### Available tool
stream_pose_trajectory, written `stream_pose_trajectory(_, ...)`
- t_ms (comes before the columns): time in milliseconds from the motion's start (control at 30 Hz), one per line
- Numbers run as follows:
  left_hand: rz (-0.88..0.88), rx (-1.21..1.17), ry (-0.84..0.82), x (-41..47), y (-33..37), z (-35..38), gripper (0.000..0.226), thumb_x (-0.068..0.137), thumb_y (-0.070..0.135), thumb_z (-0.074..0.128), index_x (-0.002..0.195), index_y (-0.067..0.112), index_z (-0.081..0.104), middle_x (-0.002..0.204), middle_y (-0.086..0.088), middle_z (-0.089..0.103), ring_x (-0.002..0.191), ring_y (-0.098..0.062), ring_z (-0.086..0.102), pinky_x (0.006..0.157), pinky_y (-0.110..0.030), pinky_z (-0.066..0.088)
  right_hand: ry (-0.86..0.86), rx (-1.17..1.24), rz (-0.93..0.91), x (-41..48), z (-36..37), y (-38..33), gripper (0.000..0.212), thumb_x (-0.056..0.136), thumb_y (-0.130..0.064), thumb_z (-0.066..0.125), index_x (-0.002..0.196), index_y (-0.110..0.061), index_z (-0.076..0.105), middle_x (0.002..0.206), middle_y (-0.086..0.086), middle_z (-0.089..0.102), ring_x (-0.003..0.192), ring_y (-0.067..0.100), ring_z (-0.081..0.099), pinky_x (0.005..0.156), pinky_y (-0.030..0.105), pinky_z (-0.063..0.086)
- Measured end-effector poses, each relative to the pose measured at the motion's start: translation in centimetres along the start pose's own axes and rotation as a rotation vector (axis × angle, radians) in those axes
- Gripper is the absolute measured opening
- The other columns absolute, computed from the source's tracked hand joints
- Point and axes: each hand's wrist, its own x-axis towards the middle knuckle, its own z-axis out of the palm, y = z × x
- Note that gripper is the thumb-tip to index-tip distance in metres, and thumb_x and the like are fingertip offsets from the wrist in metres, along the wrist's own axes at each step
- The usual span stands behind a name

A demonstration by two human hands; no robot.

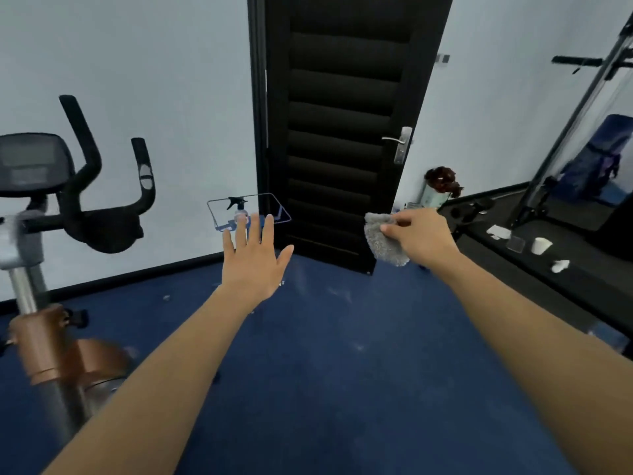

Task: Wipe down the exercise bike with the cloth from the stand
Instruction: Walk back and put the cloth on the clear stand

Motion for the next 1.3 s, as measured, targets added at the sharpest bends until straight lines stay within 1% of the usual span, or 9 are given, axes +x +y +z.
stream_pose_trajectory(167, -0.123, 0.02, -0.049, 11.3, -0.2, 4.4, 0.068, 0.097, 0.05, 0.017, 0.147, 0.014, -0.012, 0.155, -0.013, 0.014, 0.144, -0.03, 0.001, 0.115, -0.048, 0.002, -0.105, 0.009, -0.075, 13.6, 4.8, 4.6, 0.027, 0.086, -0.022, 0.062, 0.08, 0.005, 0.066, 0.077, 0.024, 0.066, 0.061, 0.021, 0.053, 0.054, 0.031, 0.039)
stream_pose_trajectory(300, -0.185, -0.006, -0.063, 21.1, 0.2, 6.5, 0.066, 0.098, 0.048, 0.018, 0.148, 0.013, -0.007, 0.15, -0.012, 0.029, 0.143, -0.029, 0.01, 0.116, -0.045, 0.006, -0.158, 0.024, -0.126, 25.8, 7.4, 6.3, 0.021, 0.086, -0.02, 0.062, 0.078, -0.001, 0.068, 0.071, 0.017, 0.065, 0.059, 0.017, 0.054, 0.052, 0.026, 0.04)
stream_pose_trajectory(367, -0.209, 0.015, -0.066, 24.9, -0.5, 7.2, 0.065, 0.098, 0.048, 0.017, 0.148, 0.013, -0.005, 0.151, -0.011, 0.027, 0.143, -0.027, 0.009, 0.116, -0.043, 0.005, -0.21, 0.028, -0.14, 31.3, 9.4, 6.1, 0.017, 0.086, -0.02, 0.062, 0.08, -0.005, 0.069, 0.071, 0.011, 0.065, 0.059, 0.014, 0.055, 0.05, 0.022, 0.04)
stream_pose_trajectory(500, -0.302, 0.079, -0.096, 30.5, -4.0, 9.4, 0.065, 0.098, 0.049, 0.017, 0.148, 0.012, -0.002, 0.153, -0.01, 0.021, 0.143, -0.027, 0.008, 0.116, -0.043, 0.006, -0.337, 0.047, -0.161, 40.1, 15.7, 4.8, 0.02, 0.086, -0.02, 0.062, 0.081, -0.002, 0.068, 0.072, 0.014, 0.064, 0.062, 0.017, 0.054, 0.054, 0.027, 0.041)
stream_pose_trajectory(633, -0.378, 0.093, -0.128, 37.2, -8.4, 12.6, 0.064, 0.098, 0.049, 0.017, 0.148, 0.012, 0.001, 0.156, -0.012, 0.006, 0.144, -0.028, 0.004, 0.117, -0.042, 0.005, -0.434, 0.057, -0.174, 47.3, 23.1, 3.1, 0.019, 0.086, -0.019, 0.061, 0.082, -0.002, 0.068, 0.076, 0.013, 0.067, 0.062, 0.014, 0.054, 0.053, 0.023, 0.041)
stream_pose_trajectory(833, -0.357, 0.061, -0.158, 50.2, -15.8, 19.1, 0.063, 0.098, 0.049, 0.017, 0.148, 0.014, 0.003, 0.157, -0.012, -0.002, 0.144, -0.028, -0.002, 0.116, -0.043, 0.002, -0.448, 0.102, -0.127, 58.3, 34.2, 1.6, 0.015, 0.087, -0.018, 0.06, 0.086, -0.007, 0.069, 0.084, 0.012, 0.069, 0.08, 0.024, 0.063, 0.071, 0.035, 0.051)
stream_pose_trajectory(1000, -0.301, 0.068, -0.24, 60.5, -20.9, 24.4, 0.062, 0.098, 0.048, 0.016, 0.148, 0.012, 0.004, 0.156, -0.013, -0.002, 0.144, -0.028, -0.002, 0.116, -0.043, 0.003, -0.5, 0.105, -0.026, 67.0, 42.4, 1.6, 0.014, 0.088, -0.019, 0.059, 0.089, -0.009, 0.069, 0.087, 0.012, 0.07, 0.084, 0.025, 0.064, 0.079, 0.042, 0.052)
stream_pose_trajectory(1200, -0.257, 0.054, -0.374, 68.9, -23.3, 30.7, 0.065, 0.097, 0.05, 0.012, 0.148, 0.013, -0.003, 0.157, -0.012, -0.007, 0.144, -0.027, -0.008, 0.116, -0.043, -0.003, -0.595, 0.129, 0.072, 73.8, 50.6, 4.1, 0.015, 0.09, -0.017, 0.056, 0.098, -0.014, 0.068, 0.09, 0.004, 0.068, 0.084, 0.015, 0.062, 0.063, 0.018, 0.046)
stream_pose_trajectory(1300, -0.24, 0.053, -0.389, 71.7, -23.9, 34.2, 0.066, 0.097, 0.052, 0.011, 0.148, 0.014, -0.004, 0.157, -0.01, -0.006, 0.144, -0.026, -0.01, 0.115, -0.044, -0.006, -0.65, 0.099, 0.094, 76.2, 55.4, 6.0, 0.016, 0.092, -0.017, 0.054, 0.101, -0.014, 0.067, 0.091, 0.005, 0.068, 0.085, 0.017, 0.062, 0.061, 0.02, 0.045)
